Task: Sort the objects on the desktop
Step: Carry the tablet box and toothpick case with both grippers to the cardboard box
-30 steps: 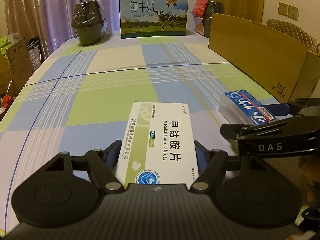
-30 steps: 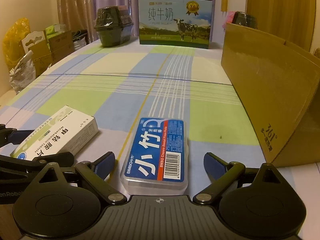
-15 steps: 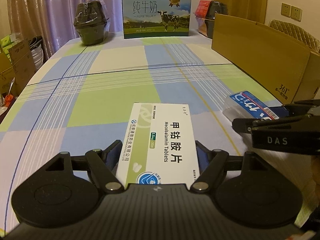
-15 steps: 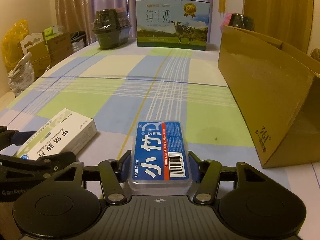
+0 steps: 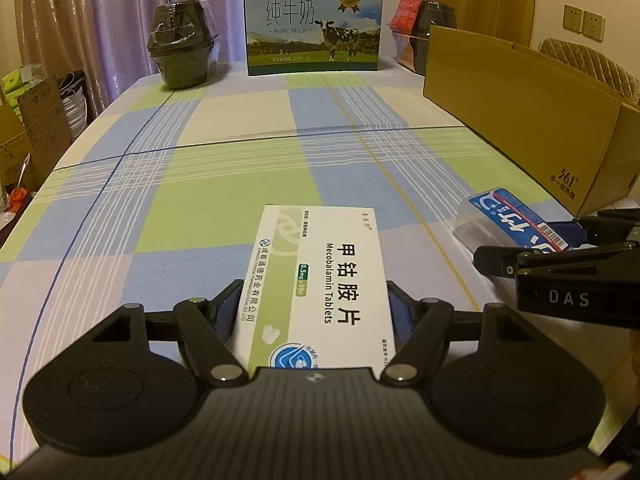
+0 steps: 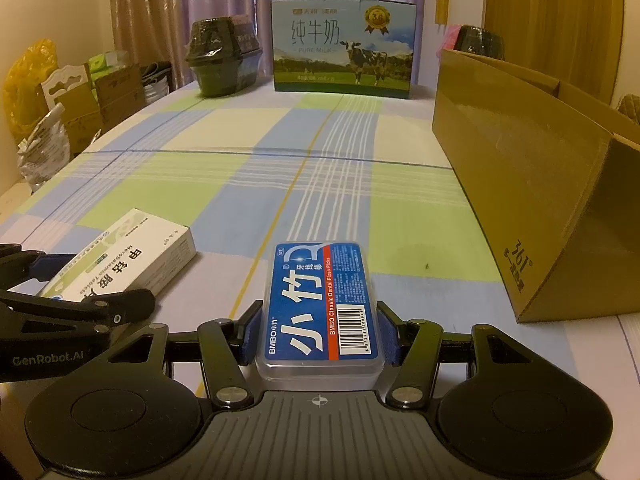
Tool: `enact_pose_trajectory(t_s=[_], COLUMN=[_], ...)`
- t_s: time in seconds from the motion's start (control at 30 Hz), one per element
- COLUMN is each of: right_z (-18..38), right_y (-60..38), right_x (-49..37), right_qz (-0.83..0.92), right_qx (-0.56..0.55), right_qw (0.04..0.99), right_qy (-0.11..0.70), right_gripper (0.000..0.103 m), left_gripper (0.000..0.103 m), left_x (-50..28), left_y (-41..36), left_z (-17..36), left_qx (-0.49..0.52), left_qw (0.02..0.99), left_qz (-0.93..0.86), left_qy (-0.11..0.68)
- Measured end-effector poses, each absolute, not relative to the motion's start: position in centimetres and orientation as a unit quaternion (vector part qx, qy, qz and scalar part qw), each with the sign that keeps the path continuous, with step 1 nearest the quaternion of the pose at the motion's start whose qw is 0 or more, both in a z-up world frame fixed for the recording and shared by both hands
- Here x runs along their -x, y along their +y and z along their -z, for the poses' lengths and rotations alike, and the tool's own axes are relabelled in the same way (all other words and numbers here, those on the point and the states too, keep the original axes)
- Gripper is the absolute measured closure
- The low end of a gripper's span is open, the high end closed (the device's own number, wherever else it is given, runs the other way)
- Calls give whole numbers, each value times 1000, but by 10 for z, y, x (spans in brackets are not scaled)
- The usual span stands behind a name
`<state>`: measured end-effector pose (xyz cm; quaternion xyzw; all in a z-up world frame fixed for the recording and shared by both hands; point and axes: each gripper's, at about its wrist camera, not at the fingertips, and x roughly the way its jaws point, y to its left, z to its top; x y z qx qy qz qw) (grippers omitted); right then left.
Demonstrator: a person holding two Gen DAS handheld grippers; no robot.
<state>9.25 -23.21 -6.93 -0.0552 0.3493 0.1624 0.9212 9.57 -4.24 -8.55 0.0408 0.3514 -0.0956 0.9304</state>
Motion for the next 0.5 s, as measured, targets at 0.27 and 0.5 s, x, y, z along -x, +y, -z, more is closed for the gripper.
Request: enact_pose_trajectory(t_s=[0.27,0.5], right_z=[68,65], right_y=[-233,-240], right_x=[-85,-75], right_qz=[-159,-153], right_qx=[55,47], right_qw=[920,922], right_qy=[353,353], right_gripper=[49,49], left_gripper=[36,36], left_x=[-91,-80], left_y=[-44,-45], left_z=[83,77], left_qx=[-41,-38], left_qw=[929,931], left_qz=[95,99], left_qy=[355,349])
